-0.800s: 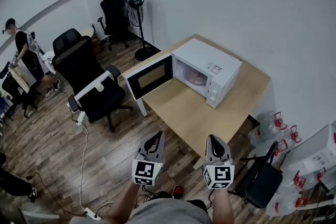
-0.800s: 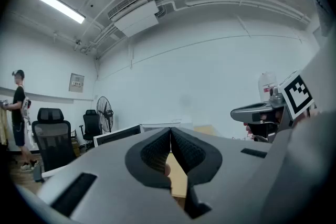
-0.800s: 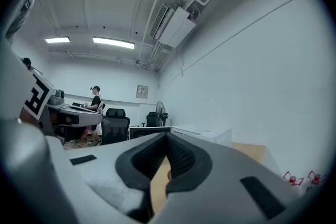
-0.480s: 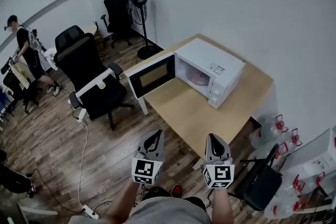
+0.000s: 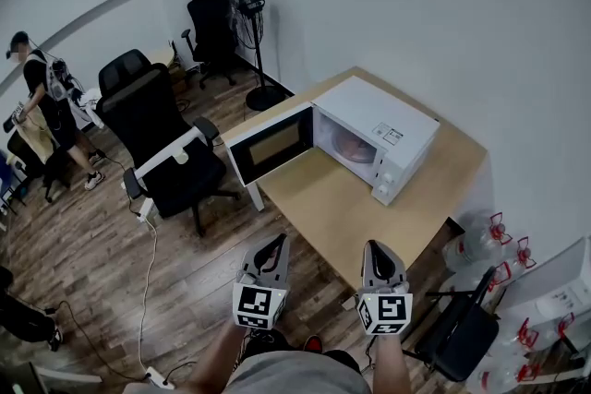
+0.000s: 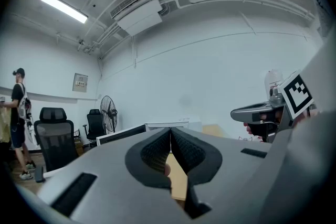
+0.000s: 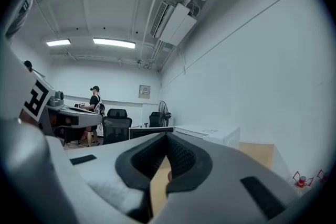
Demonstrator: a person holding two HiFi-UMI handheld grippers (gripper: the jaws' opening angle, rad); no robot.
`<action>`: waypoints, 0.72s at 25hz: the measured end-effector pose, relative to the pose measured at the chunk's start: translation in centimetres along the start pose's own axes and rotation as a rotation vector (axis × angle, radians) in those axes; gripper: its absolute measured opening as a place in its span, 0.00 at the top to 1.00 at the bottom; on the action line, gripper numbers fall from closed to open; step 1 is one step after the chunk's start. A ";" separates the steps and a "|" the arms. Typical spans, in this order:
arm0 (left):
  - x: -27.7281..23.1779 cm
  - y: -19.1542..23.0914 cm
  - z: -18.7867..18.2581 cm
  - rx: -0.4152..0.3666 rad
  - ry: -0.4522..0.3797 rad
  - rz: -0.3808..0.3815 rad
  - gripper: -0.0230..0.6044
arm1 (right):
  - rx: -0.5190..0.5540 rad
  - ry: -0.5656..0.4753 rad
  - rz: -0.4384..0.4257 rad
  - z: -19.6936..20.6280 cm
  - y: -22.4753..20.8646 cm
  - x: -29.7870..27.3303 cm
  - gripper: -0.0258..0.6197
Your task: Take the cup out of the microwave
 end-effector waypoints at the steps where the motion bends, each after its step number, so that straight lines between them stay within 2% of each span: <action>1: -0.7 0.3 0.1 0.000 0.002 0.006 0.93 | -0.002 -0.001 0.005 0.1 -0.2 -0.7 0.93; 11: -11.3 6.4 1.4 -0.014 -0.014 0.100 0.93 | -0.017 -0.030 0.104 -0.5 -2.1 -11.1 0.93; 18: -19.7 9.9 1.9 -0.011 -0.036 0.201 0.93 | -0.025 -0.025 0.205 -1.1 -3.8 -17.7 0.93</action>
Point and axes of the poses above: the fingertips, and each gripper's own axes: x backward along the fingers, y to its left, z out of its underside, the point moved 1 cm from there along x, backward along the fingers, and after that the axes turned 14 degrees about -x, right-handed, at the moved point
